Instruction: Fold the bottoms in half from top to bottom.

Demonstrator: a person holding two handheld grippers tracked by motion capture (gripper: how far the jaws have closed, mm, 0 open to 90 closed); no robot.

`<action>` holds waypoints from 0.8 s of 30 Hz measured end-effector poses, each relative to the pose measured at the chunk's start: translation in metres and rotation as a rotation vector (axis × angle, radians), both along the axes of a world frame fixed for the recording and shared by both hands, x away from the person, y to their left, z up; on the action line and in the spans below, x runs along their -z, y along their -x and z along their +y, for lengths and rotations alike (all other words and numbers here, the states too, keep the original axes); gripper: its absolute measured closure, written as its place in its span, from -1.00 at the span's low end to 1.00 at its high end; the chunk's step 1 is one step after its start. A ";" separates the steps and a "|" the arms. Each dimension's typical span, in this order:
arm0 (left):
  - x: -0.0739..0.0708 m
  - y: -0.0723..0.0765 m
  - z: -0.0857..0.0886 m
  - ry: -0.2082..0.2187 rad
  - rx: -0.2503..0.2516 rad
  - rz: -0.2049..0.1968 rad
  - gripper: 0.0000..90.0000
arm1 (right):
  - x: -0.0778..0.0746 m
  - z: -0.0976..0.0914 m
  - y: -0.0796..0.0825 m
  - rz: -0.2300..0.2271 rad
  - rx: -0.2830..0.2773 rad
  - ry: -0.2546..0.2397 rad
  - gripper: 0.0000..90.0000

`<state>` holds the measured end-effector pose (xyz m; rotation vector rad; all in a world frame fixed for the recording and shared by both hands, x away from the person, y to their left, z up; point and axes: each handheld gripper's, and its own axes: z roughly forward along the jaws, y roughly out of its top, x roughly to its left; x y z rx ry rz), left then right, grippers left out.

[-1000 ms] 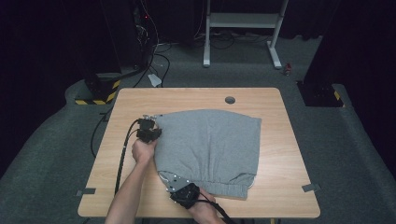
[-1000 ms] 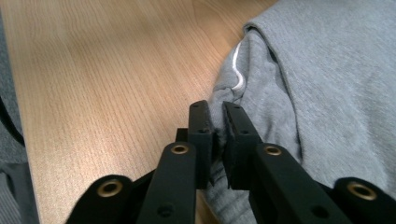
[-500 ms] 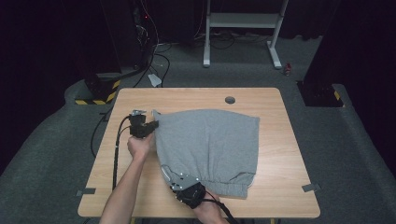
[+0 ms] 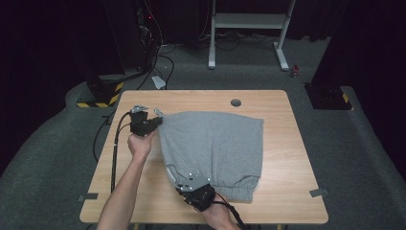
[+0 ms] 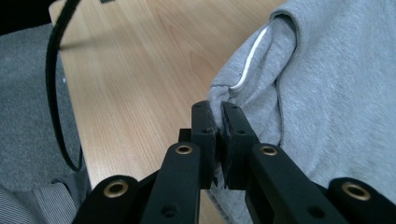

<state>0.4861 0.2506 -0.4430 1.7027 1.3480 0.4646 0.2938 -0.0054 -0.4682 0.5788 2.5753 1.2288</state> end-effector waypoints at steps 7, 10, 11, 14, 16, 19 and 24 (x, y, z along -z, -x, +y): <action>-0.014 0.002 0.013 -0.015 -0.003 -0.002 0.92 | -0.014 0.000 -0.002 0.005 -0.015 -0.031 0.89; -0.027 0.009 0.027 -0.008 -0.023 -0.015 0.92 | -0.024 0.005 -0.003 0.005 -0.042 -0.060 0.89; -0.027 0.009 0.027 -0.008 -0.023 -0.015 0.92 | -0.024 0.005 -0.003 0.005 -0.042 -0.060 0.89; -0.042 0.017 0.038 -0.045 -0.035 -0.026 0.92 | -0.036 0.010 -0.005 0.001 -0.092 -0.109 0.90; -0.053 0.022 0.045 -0.037 -0.040 -0.045 0.92 | -0.040 0.012 -0.004 -0.011 -0.098 -0.121 0.90; -0.057 0.023 0.045 -0.035 -0.035 -0.052 0.92 | -0.042 0.011 -0.005 -0.015 -0.093 -0.130 0.89; -0.053 0.015 0.026 -0.032 -0.001 -0.055 0.92 | -0.034 0.000 -0.005 -0.005 -0.057 -0.134 0.90</action>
